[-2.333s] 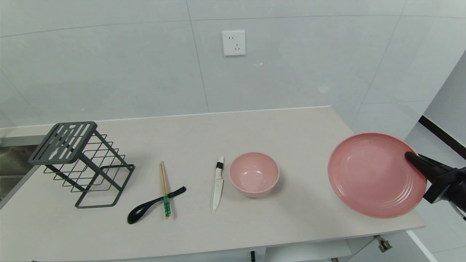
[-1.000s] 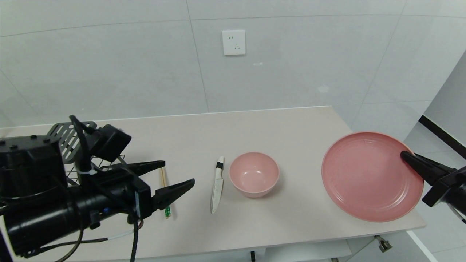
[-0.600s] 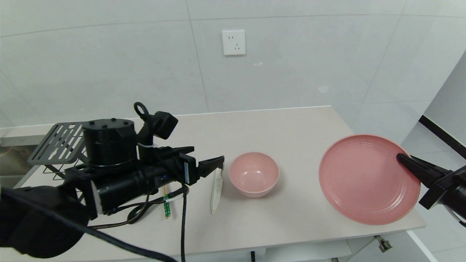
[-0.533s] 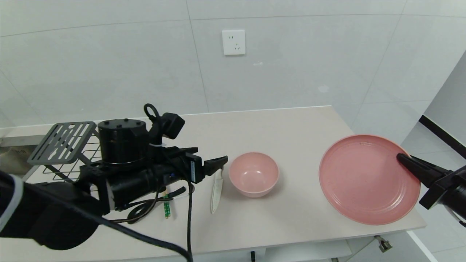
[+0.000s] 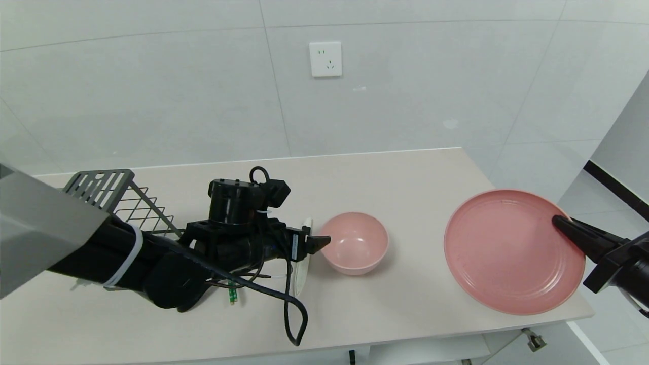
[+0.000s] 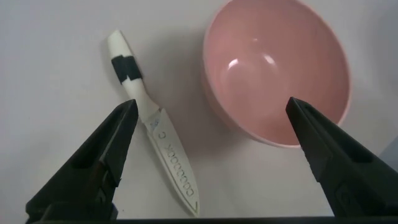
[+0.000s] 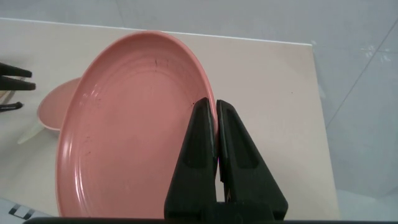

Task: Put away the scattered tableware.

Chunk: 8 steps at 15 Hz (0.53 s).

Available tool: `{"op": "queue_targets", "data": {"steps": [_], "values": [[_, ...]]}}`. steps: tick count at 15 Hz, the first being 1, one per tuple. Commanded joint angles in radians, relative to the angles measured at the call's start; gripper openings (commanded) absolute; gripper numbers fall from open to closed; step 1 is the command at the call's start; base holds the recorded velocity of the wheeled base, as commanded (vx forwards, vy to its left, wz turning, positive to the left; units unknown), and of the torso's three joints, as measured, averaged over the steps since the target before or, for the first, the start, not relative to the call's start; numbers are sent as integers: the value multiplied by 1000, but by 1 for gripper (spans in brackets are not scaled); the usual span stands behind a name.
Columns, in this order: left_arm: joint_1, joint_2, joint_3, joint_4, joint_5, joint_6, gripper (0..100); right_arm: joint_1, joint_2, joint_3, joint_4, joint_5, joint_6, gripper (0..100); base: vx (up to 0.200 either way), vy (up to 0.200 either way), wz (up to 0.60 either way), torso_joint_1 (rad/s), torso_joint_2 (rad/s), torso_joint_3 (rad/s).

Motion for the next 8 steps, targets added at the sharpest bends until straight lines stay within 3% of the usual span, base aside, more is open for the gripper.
{"op": "queue_targets", "data": {"steps": [1,3,4,8], "values": [[-13,57,-6,-2,-1,-3,100,1,2,6,0,1,-2,0,0,0,0,0,0,0],[-24,96,-23,-42,10,-8,100,1,2,8,0,1,-2,0,0,0,0,0,0,0],[-35,111,-27,-75,35,-26,100,1,2,8,0,1,-2,0,0,0,0,0,0,0],[-44,134,-26,-91,44,-39,100,1,2,8,0,1,-4,0,0,0,0,0,0,0]]}}
